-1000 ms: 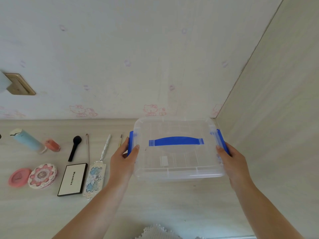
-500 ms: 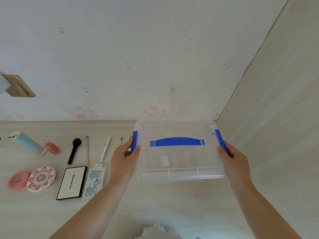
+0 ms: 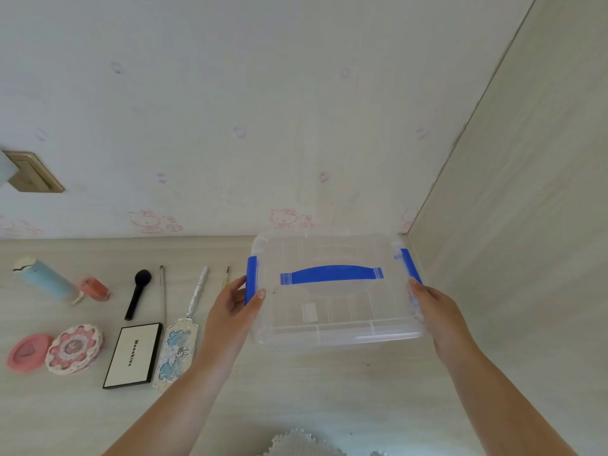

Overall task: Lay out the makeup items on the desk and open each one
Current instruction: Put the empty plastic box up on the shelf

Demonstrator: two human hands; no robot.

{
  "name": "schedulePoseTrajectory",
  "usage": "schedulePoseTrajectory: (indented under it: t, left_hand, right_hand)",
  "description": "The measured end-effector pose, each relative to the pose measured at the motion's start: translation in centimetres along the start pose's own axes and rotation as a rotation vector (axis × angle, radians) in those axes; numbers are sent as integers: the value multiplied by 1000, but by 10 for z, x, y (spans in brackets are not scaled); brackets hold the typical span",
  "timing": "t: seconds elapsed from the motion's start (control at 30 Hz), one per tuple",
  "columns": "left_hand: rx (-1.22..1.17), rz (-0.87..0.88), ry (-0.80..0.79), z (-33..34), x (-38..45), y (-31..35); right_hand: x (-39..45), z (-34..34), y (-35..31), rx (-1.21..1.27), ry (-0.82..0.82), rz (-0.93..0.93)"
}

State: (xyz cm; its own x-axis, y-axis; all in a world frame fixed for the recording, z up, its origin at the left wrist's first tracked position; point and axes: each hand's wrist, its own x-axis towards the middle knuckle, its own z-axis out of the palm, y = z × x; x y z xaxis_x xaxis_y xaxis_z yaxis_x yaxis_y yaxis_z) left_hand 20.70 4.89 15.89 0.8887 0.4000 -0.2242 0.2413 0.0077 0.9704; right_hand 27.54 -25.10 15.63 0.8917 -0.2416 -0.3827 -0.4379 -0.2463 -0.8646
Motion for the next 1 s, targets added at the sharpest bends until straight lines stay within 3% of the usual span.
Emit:
schedulePoseTrajectory:
  t: [0.2, 0.43, 0.8, 0.9, 1.0]
  left_hand:
    - [-33, 61, -116, -5, -2, 13]
    - [-86, 176, -209, -11, 1, 58]
    - [96, 511, -545, -69, 5, 168]
    - [70, 610, -641, -84, 2, 186]
    - [29, 699, -608, -89, -8, 199]
  right_hand:
    - [-9, -7, -9, 218, -78, 49]
    - [-46, -22, -53, 556, -323, -83]
    - [-134, -35, -140, 237, -534, -553]
    - [-154, -37, -148, 253, -439, -597]
    - [-166, -43, -155, 317, -344, -640]
